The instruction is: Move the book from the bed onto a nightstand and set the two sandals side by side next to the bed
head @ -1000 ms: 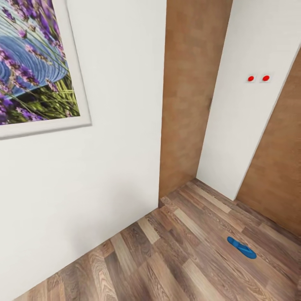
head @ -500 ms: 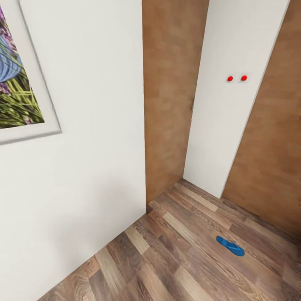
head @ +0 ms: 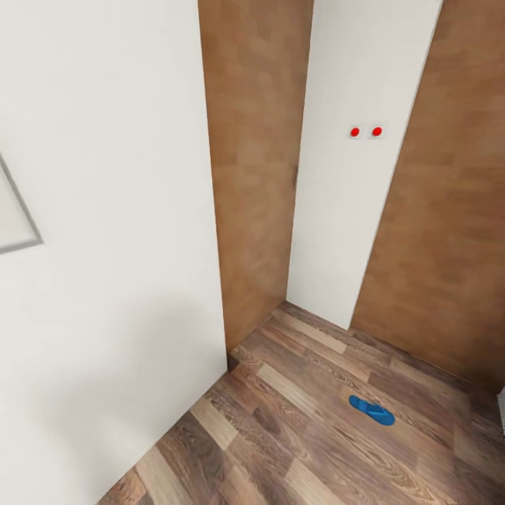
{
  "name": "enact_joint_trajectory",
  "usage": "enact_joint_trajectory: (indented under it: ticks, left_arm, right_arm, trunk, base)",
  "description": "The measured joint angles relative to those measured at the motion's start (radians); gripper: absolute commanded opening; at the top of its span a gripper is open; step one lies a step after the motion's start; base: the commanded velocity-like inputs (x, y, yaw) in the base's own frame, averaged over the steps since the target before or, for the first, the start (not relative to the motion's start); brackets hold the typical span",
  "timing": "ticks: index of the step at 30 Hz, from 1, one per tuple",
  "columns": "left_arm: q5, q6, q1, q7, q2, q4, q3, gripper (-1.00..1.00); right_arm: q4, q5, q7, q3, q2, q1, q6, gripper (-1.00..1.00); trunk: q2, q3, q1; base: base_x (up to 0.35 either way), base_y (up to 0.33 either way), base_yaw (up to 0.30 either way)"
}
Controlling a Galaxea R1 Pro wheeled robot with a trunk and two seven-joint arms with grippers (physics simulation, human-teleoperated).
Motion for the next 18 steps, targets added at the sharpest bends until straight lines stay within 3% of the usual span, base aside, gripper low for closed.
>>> enact_joint_trajectory:
  ticks: [7,18]
  left_arm:
    - [0.0,-0.002,0.0,0.0,0.0,0.0,0.0,1.0]
    - [0.0,-0.002,0.0,0.0,0.0,0.0,0.0,1.0]
  right_arm:
    - [0.0,0.0,0.0,0.0,0.0,0.0,0.0,1.0]
    - [0.0,0.0,0.0,0.0,0.0,0.0,0.0,1.0]
  trunk:
    - [0.0,0.0,0.0]
    - [0.0,0.0,0.0]
  base:
    - [0.23,0.146,-0.201]
    - [0.23,0.131,-0.04]
